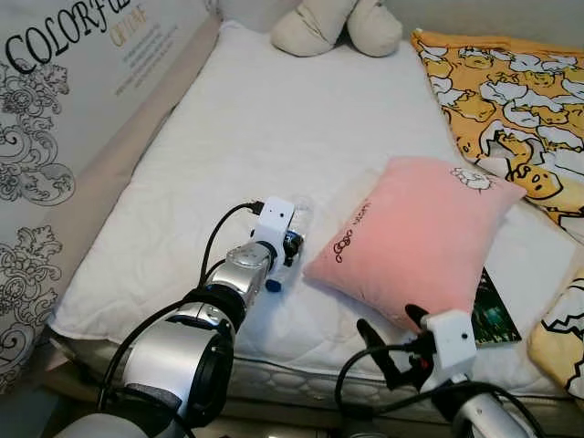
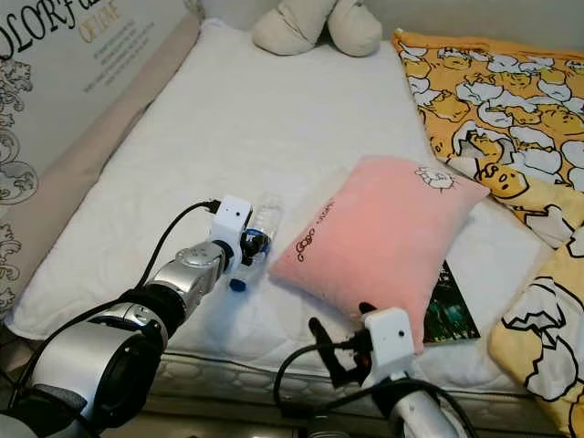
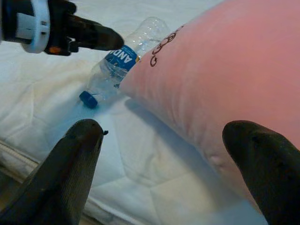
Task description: Clean up the room
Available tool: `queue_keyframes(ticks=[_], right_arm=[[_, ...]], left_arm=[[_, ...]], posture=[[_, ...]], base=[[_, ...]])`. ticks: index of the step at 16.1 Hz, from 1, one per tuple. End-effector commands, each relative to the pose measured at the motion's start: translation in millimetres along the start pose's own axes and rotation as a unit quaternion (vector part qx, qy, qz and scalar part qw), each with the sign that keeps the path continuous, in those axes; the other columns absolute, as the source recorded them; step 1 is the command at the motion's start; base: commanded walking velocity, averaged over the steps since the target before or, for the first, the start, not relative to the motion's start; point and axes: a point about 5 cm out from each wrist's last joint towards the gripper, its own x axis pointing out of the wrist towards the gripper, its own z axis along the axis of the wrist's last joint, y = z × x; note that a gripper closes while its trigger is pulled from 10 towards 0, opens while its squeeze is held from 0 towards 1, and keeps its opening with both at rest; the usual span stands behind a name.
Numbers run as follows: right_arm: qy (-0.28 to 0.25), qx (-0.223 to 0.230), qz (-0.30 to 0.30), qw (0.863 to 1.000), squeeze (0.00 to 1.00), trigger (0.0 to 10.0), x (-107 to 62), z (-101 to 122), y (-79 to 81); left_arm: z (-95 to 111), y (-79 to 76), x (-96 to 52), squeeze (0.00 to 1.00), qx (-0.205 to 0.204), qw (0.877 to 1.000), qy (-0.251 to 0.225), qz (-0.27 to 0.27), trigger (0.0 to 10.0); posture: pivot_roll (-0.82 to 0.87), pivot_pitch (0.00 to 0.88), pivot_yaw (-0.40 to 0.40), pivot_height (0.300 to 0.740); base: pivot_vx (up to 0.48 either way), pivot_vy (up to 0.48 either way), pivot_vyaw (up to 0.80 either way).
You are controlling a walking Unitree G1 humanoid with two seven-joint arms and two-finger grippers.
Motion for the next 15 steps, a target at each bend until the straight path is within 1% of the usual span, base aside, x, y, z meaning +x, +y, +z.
queue_keyframes(ticks=[1,5,8,9,10,11,13,15], right_arm=[[0.000,-0.003,0.000,1.000,0.00,10.0,-4.7,2,0.5],[0.009,-0.002,0.000,1.000,0.00,10.0,-15.1,1,4.3],[0.022,-0.003,0.002,1.000,0.00,10.0,-30.7,0,8.5],[0.027,-0.003,0.000,1.000,0.00,10.0,-35.1,-1,8.9],[0.033,-0.002,-0.002,0.999,0.00,10.0,-42.0,-2,10.4],[0.039,-0.001,-0.005,0.999,0.00,10.0,-48.4,-2,12.4],[0.045,0.002,-0.009,0.999,0.00,10.0,-55.4,-2,14.9],[0.053,0.006,-0.012,0.998,0.00,10.0,-62.3,-3,18.4]], left_arm=[[4,0.7,0.5,1.00,0.010,1.000,0.007,0.004,10.0],[0,-0.3,0.6,1.00,0.015,1.000,0.022,0.006,10.0],[-4,0.0,0.4,1.00,0.015,0.999,0.031,0.018,10.0],[-4,-0.4,0.5,1.00,0.007,0.999,0.033,0.020,10.0],[-5,-2.0,0.7,1.00,-0.009,0.999,0.034,0.019,10.0],[-5,-6.1,1.2,1.00,-0.022,0.999,0.036,0.013,10.0],[-8,-10.6,1.5,1.00,-0.019,0.999,0.041,0.005,10.0],[-17,-12.9,0.8,1.00,0.014,0.998,0.058,0.010,10.0]], posture=[[-0.36,0.077,0.025,0.740],[-0.38,0.115,0.016,0.740],[-0.42,0.148,0.002,0.740],[-0.42,0.158,0.001,0.740],[-0.43,0.166,0.000,0.740],[-0.44,0.181,0.002,0.740],[-0.46,0.201,0.003,0.740],[-0.47,0.219,0.003,0.740]], base=[[0.000,0.000,0.00],[0.000,0.000,0.00],[0.000,0.000,0.00],[0.000,0.000,0.00],[0.000,0.000,0.00],[0.000,0.000,0.00],[0.000,0.000,0.00],[0.000,0.000,0.00]])
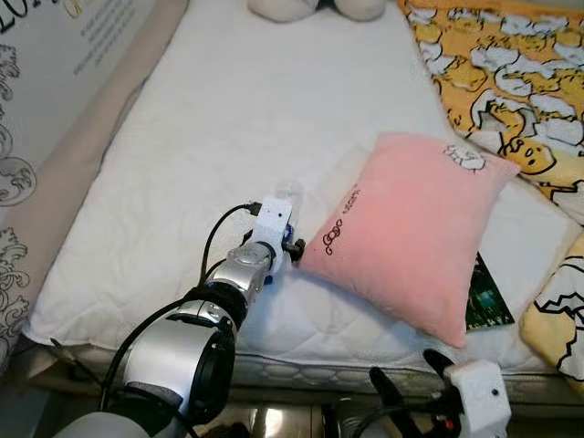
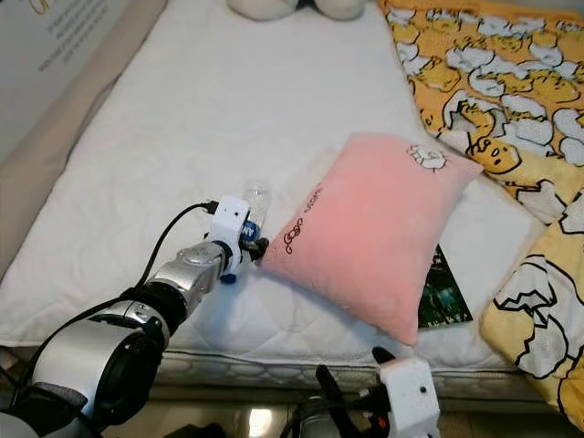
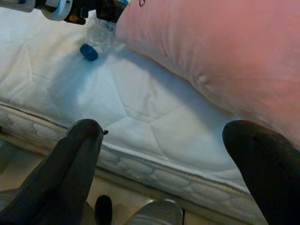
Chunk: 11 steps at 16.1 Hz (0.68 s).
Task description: Clean up the room
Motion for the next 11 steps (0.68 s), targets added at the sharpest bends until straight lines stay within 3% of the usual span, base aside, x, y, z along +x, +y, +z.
queue_keyframes(ticks=[1,3,4,7,11], right_arm=[[0.008,-0.001,-0.003,1.000,0.00,10.0,-4.5,1,1.1],[0.011,0.001,-0.008,1.000,0.00,10.0,-6.6,0,1.4],[0.012,0.002,-0.010,1.000,0.00,10.0,-7.3,0,2.0],[0.014,0.004,-0.011,1.000,0.00,10.0,-7.7,-1,3.2],[0.013,0.003,-0.013,1.000,0.00,10.0,-6.1,1,2.1]], left_arm=[[-24,-9.2,-0.8,0.00,0.016,0.999,0.047,-0.004,10.0],[-35,-5.6,-2.3,0.00,0.013,0.998,0.061,0.010,10.0],[-39,-3.4,-2.9,0.00,0.002,0.998,0.065,0.017,0.0],[-44,2.4,-4.2,0.00,-0.018,0.997,0.066,0.028,0.0],[-39,-1.9,-3.3,0.00,-0.029,0.998,0.047,0.011,0.0]], posture=[[-0.48,0.225,0.006,0.740],[-0.48,0.231,0.011,0.740],[-0.48,0.232,0.011,0.740],[-0.48,0.232,0.013,0.740],[-0.48,0.232,0.011,0.740]], base=[[0.000,0.000,0.00],[0.000,0.000,0.00],[0.000,0.000,0.00],[0.000,0.000,0.00],[0.000,0.000,0.00]])
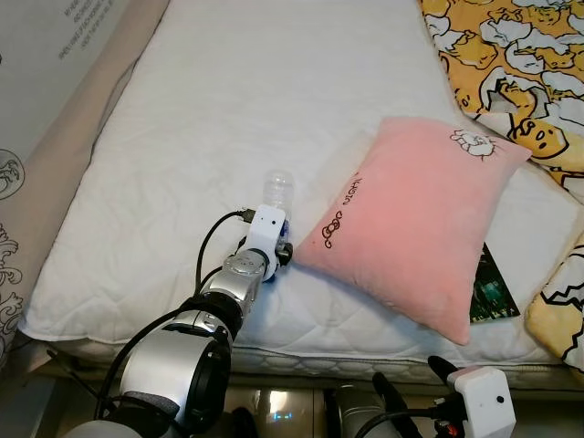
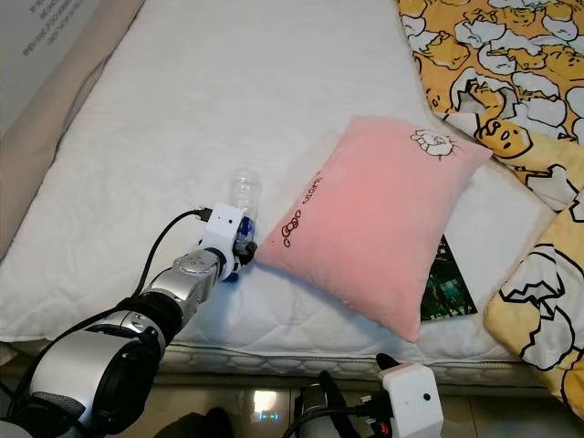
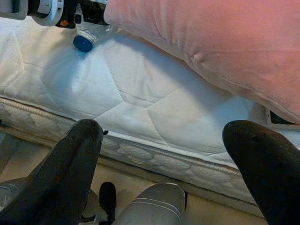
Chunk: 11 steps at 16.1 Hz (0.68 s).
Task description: Clean up the room
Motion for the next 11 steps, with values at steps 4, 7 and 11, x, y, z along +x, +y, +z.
queue_keyframes(ticks=[4,7,11], right_arm=[[-0.002,0.002,-0.005,1.000,0.00,10.0,8.7,-2,-5.1],[-0.031,0.000,0.000,1.000,0.00,10.0,36.3,5,-13.2],[-0.082,0.005,-0.005,0.997,0.00,10.0,85.5,24,-30.9]], left_arm=[[-5,-10.8,-0.1,0.00,-0.034,0.998,0.004,-0.046,0.0],[-9,-7.5,-1.3,0.00,-0.057,0.996,-0.003,-0.064,0.0],[12,18.9,-4.9,0.00,-0.123,0.986,-0.090,-0.074,0.0]], posture=[[-0.44,0.193,0.026,0.740],[-0.36,0.116,0.042,0.740],[-0.24,0.000,0.053,0.740]], base=[[0.000,0.000,0.00],[0.000,0.000,0.00],[0.000,0.000,0.00]])
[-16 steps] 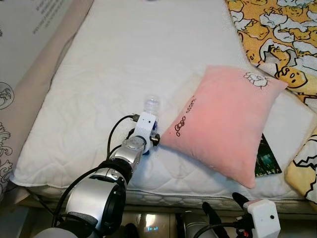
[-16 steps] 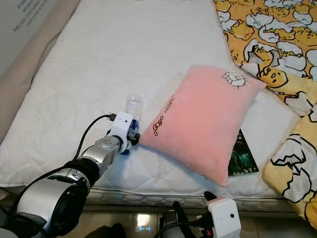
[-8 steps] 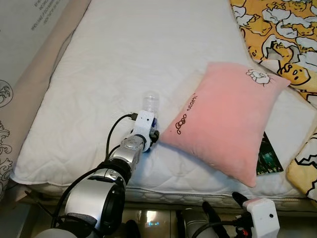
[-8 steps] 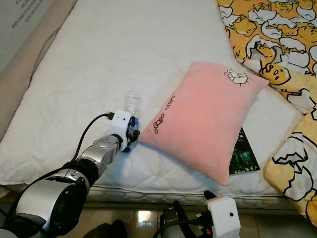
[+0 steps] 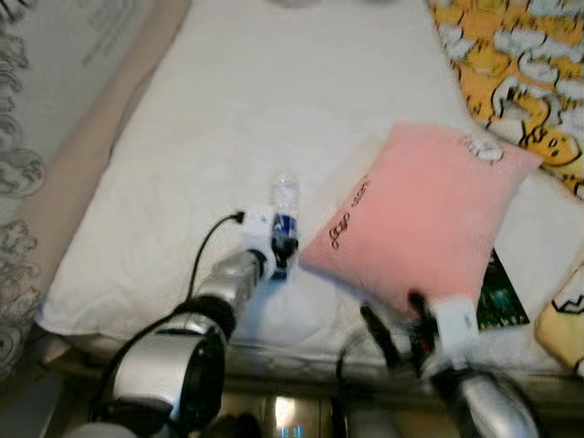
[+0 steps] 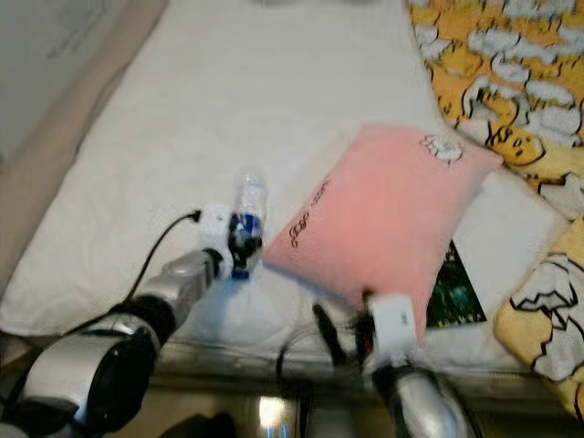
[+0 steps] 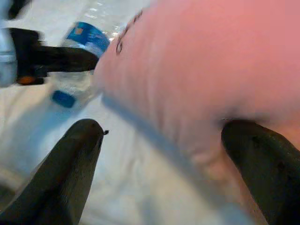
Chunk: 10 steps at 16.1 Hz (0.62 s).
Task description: Clean up the room
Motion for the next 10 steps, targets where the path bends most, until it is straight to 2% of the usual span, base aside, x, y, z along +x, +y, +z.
queue_keyframes(ticks=[1,5,8,10], right_arm=[[-0.002,0.008,-0.006,1.000,0.00,10.0,2.2,-4,-3.5],[-0.019,0.008,-0.012,1.000,0.00,10.0,19.8,-4,-9.5],[-0.028,0.008,-0.014,0.999,0.00,10.0,25.8,-5,-9.8],[-0.060,0.000,-0.048,0.997,0.00,10.0,25.2,3,-14.6]], left_arm=[[12,5.9,-2.7,0.00,0.005,0.999,-0.047,-0.010,0.0],[39,13.7,-10.5,0.00,0.031,0.989,-0.141,-0.007,0.0],[38,21.3,-20.0,0.00,0.053,0.984,-0.171,0.012,0.0],[31,25.8,-34.9,0.00,0.065,0.975,-0.210,0.044,0.0]], posture=[[-0.23,0.000,0.059,0.740],[-0.19,0.000,0.069,0.740],[-0.17,0.000,0.066,0.740],[-0.17,0.000,0.063,0.740]], base=[[0.000,0.000,0.00],[0.000,0.000,0.00],[0.000,0.000,0.00],[0.000,0.000,0.00]])
